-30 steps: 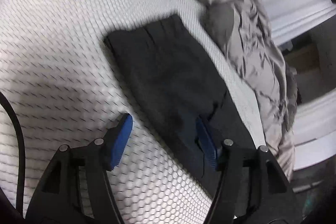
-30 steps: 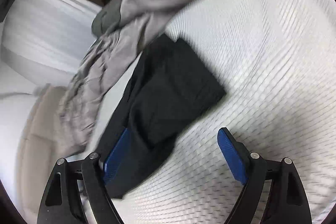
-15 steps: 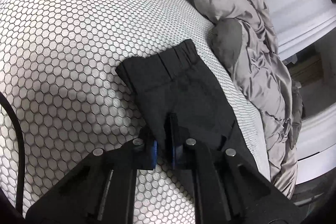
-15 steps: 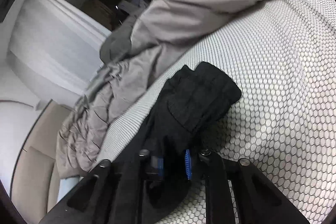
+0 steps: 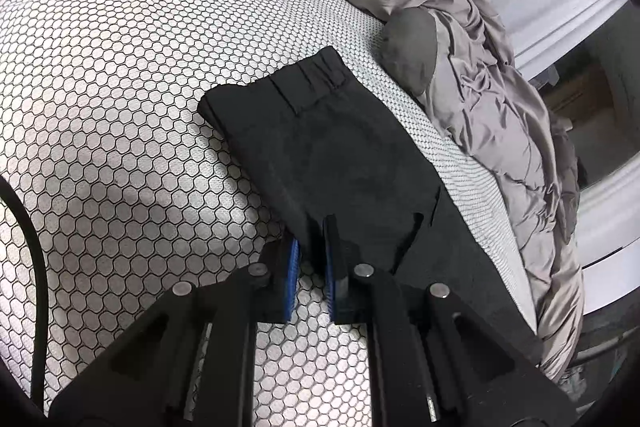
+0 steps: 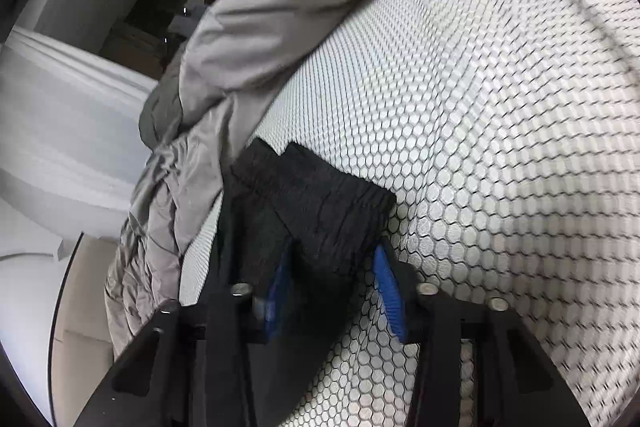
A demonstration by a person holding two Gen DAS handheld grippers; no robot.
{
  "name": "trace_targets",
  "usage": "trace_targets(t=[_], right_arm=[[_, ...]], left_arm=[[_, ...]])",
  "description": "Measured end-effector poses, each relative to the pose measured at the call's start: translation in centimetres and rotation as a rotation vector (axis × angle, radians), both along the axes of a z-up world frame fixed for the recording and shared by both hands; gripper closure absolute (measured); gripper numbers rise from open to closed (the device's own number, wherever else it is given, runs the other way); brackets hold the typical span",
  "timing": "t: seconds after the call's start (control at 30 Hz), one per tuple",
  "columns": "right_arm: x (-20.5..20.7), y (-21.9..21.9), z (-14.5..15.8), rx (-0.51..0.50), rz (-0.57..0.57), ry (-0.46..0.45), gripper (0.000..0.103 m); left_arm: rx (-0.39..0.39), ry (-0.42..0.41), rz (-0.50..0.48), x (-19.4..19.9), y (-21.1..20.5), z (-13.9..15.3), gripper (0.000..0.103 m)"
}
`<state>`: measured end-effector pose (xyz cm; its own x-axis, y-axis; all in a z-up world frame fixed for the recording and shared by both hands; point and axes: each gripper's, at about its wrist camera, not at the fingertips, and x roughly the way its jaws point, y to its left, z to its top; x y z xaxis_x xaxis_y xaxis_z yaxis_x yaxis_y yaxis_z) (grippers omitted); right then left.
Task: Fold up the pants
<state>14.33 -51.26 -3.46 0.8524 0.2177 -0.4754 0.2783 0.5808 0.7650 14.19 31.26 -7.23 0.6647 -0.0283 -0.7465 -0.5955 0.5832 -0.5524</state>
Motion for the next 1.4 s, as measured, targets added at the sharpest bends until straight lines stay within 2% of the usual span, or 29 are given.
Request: trace_targets(t=[0.07,0.13,0.17,0.2,0.23,0.27,0.3,0.33,0.4,0.47,0.53,0.6,0.7,0.77,0.9,0.97,1.03,1.1,1.17,1.27,1.4], right_arm=[[-0.2,0.6,1.5,-0.053,-0.003,-0.027,0.087],[-2.0,1.6,3.9,-0.148,-0.005,-0.102,0.089],[-2.4,1.9,4.6,-0.204,-0.016,-0.103,0.089],[-2.6,2.0,4.5,-0.264,-0.03,-0.047,0.088],[-2.3,1.8,3.6,-0.271,-0.036,0.016,0.082],[-2.0,1.2,2.2,-0.247,-0.035,0.09,0.078],[-1.6,0.5,0.3,-0.165,-0.028,0.171,0.078],[-1.9,0.0,-0.7,-0.085,-0.021,0.177,0.078],[-2.7,-0.3,-1.2,0.031,0.012,0.107,0.074],[-3.5,0.3,-0.4,0.023,0.054,0.063,0.053],[-3.9,1.6,-0.1,0.025,0.129,0.024,0.042],[-3.5,3.4,-0.7,0.037,0.214,0.029,0.04],[-1.7,5.6,-1.6,0.054,0.281,0.054,0.04],[-0.5,6.5,-1.6,0.058,0.278,0.046,0.04],[2.5,7.4,-1.2,0.089,0.232,-0.01,0.04],[3.8,8.5,-2.1,0.104,0.202,-0.025,0.04],[5.7,8.0,-2.9,0.107,0.186,-0.038,0.04],[6.2,7.9,-2.9,0.096,0.174,-0.063,0.046],[6.2,7.7,-3.1,0.06,0.153,-0.041,0.087],[5.6,7.2,-3.7,0.104,0.137,-0.078,0.097],[2.1,7.5,-2.8,0.064,0.123,-0.108,0.098]], left_arm=[[-0.015,0.011,0.016,-0.1,0.2,-0.4,0.096],[-0.023,0.018,0.02,-0.1,0.3,-0.6,0.096],[-0.019,0.023,0.019,0.0,0.3,-0.7,0.096],[-0.015,0.028,0.015,0.0,0.3,-0.8,0.096],[-0.014,0.03,0.012,0.0,0.3,-0.8,0.096],[-0.019,0.028,0.011,-0.1,0.2,-0.8,0.096],[-0.031,0.026,0.01,-0.4,0.2,-0.7,0.096],[-0.043,0.023,0.009,-0.6,0.2,-0.7,0.096],[-0.078,-0.002,-0.008,-1.3,0.0,-0.2,0.092],[-0.073,-0.019,-0.043,-1.8,-0.9,0.5,0.077],[-0.057,-0.008,-0.091,-1.9,-2.0,0.9,0.055],[-0.08,0.025,-0.155,-1.5,-3.3,0.4,0.05],[-0.205,0.02,-0.214,-0.3,-4.3,-1.3,0.049],[-0.227,0.02,-0.204,0.2,-4.6,-2.0,0.049],[-0.256,-0.049,-0.138,2.2,-4.3,-2.6,0.049],[-0.222,-0.059,-0.099,3.1,-4.6,-2.7,0.062],[-0.143,-0.033,-0.095,4.0,-5.3,-2.7,0.088],[-0.08,-0.03,-0.1,4.3,-5.8,-2.6,0.094],[-0.057,-0.047,-0.101,4.1,-6.0,-2.0,0.096],[-0.043,-0.078,-0.118,2.9,-6.2,-0.9,0.097],[-0.011,-0.085,-0.147,-0.9,-6.6,0.4,0.097]])
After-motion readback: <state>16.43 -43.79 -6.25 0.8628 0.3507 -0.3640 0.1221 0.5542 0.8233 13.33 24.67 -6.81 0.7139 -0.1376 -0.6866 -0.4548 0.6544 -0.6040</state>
